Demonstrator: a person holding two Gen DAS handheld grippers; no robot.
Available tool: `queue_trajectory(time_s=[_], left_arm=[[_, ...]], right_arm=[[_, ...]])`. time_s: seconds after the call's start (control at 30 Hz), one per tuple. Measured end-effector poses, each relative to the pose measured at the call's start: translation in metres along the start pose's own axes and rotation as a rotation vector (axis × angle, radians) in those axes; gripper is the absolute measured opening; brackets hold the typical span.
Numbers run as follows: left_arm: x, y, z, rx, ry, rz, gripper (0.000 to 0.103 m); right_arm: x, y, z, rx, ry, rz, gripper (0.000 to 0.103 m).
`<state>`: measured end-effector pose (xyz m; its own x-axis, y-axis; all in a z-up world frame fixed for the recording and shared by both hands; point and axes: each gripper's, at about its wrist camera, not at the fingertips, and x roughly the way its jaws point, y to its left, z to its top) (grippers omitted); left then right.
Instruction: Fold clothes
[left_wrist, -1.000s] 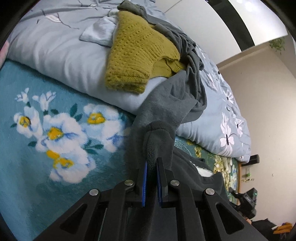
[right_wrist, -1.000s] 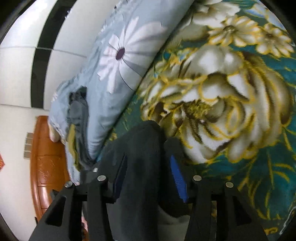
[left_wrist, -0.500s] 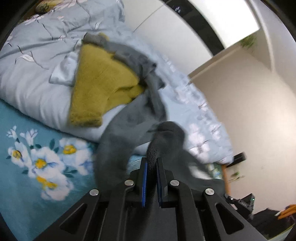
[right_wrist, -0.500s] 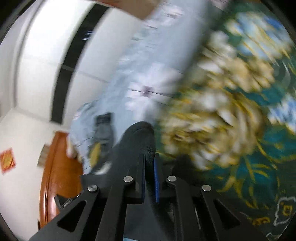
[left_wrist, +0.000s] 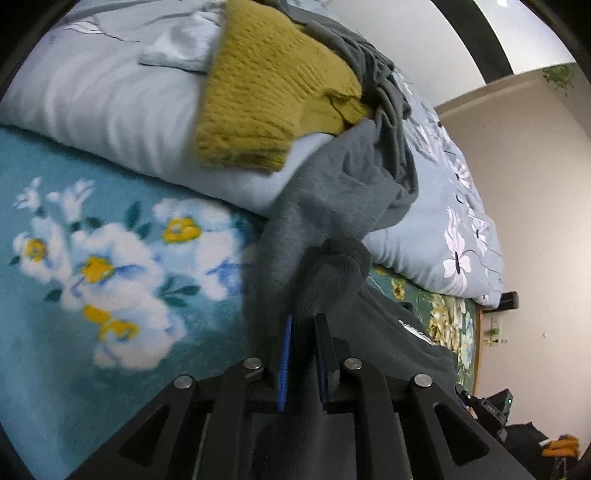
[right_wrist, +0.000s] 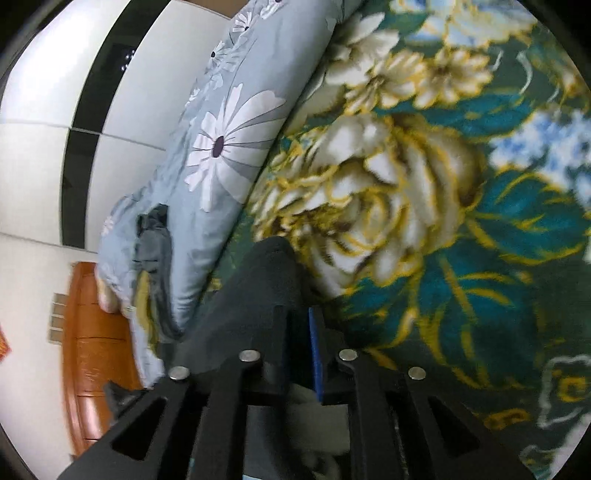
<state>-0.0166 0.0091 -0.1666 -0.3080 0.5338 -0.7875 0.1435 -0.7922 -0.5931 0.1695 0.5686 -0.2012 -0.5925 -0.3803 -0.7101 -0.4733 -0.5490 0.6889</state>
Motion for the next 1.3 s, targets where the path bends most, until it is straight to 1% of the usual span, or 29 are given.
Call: queue_trajectory(time_s=[0.03, 0.07, 0.1, 0.13, 0.17, 0.2, 0.23, 0.3, 0.33, 0.43, 0.5, 0.57, 0.63, 0.67, 0.7, 0.8, 0.87, 0.93, 1.0, 1.07, 1.17, 1.2, 1.27, 1.3], left_arm=[[-0.006, 0.005, -0.004, -0.013, -0.006, 0.004, 0.03], [-0.012, 0.01, -0.008, -0.026, -0.013, 0.006, 0.046], [-0.019, 0.014, -0.015, -0.034, -0.022, -0.011, 0.057], [-0.025, 0.019, -0.022, -0.041, -0.032, -0.031, 0.079], [-0.03, 0.02, -0.031, -0.03, -0.036, -0.056, 0.094], [-0.034, 0.021, -0.039, -0.016, -0.038, -0.081, 0.099], [-0.034, 0.022, -0.047, -0.007, -0.019, -0.092, 0.103], [-0.033, 0.024, -0.062, 0.007, 0.029, -0.108, 0.103], [-0.032, 0.025, -0.069, 0.014, 0.052, -0.116, 0.103], [-0.026, 0.032, -0.085, -0.01, 0.071, -0.096, 0.103], [-0.017, 0.039, -0.096, -0.07, 0.101, -0.12, 0.103], [-0.009, 0.046, -0.11, -0.119, 0.127, -0.136, 0.103], [0.001, 0.049, -0.124, -0.173, 0.143, -0.175, 0.103], [0.005, 0.05, -0.13, -0.198, 0.145, -0.2, 0.103], [0.008, 0.05, -0.132, -0.214, 0.136, -0.21, 0.103], [0.014, 0.047, -0.129, -0.227, 0.064, -0.231, 0.103], [0.02, 0.047, -0.122, -0.253, 0.034, -0.271, 0.103], [0.028, 0.045, -0.115, -0.276, 0.031, -0.308, 0.103], [0.037, 0.037, -0.108, -0.267, 0.044, -0.342, 0.102], [0.046, 0.022, -0.102, -0.209, 0.065, -0.34, 0.102], [0.054, 0.005, -0.096, -0.133, 0.076, -0.282, 0.101], [0.057, 0.002, -0.094, -0.122, 0.083, -0.267, 0.1], [0.057, -0.002, -0.093, -0.105, 0.098, -0.236, 0.088], [0.057, -0.004, -0.093, -0.097, 0.105, -0.221, 0.085]], right_arm=[[-0.005, -0.003, -0.002, -0.001, -0.006, -0.017, 0.042], [-0.009, -0.007, -0.006, 0.0, -0.018, -0.026, 0.052], [-0.014, -0.012, -0.012, -0.001, -0.029, -0.023, 0.069], [-0.02, -0.017, -0.018, -0.002, -0.041, -0.021, 0.079], [-0.024, -0.021, -0.023, -0.003, -0.05, -0.015, 0.08], [-0.027, -0.024, -0.029, -0.005, -0.046, 0.003, 0.081], [-0.029, -0.028, -0.036, -0.007, -0.032, 0.027, 0.085], [-0.03, -0.031, -0.051, -0.013, 0.021, 0.079, 0.094], [-0.029, -0.032, -0.058, -0.022, 0.046, 0.1, 0.096], [-0.021, -0.031, -0.076, -0.052, 0.118, 0.127, 0.096], [-0.013, -0.03, -0.085, -0.062, 0.161, 0.116, 0.096], [-0.008, -0.029, -0.089, -0.07, 0.155, 0.128, 0.096], [-0.005, -0.027, -0.09, -0.074, 0.133, 0.147, 0.096], [-0.003, -0.028, -0.089, -0.062, 0.123, 0.157, 0.096], [-0.001, -0.029, -0.088, -0.049, 0.113, 0.168, 0.096], [0.007, -0.03, -0.08, -0.013, 0.097, 0.209, 0.096], [0.012, -0.027, -0.074, -0.011, 0.097, 0.231, 0.096], [0.02, -0.023, -0.068, -0.019, 0.122, 0.238, 0.096], [0.028, -0.016, -0.062, -0.033, 0.145, 0.249, 0.096], [0.037, -0.01, -0.056, -0.045, 0.166, 0.243, 0.097], [0.051, -0.001, -0.051, -0.05, 0.206, 0.214, 0.098], [0.054, -0.001, -0.051, -0.044, 0.214, 0.207, 0.098], [0.057, 0.001, -0.048, -0.024, 0.229, 0.186, 0.096], [0.057, 0.002, -0.048, -0.03, 0.229, 0.171, 0.089]])
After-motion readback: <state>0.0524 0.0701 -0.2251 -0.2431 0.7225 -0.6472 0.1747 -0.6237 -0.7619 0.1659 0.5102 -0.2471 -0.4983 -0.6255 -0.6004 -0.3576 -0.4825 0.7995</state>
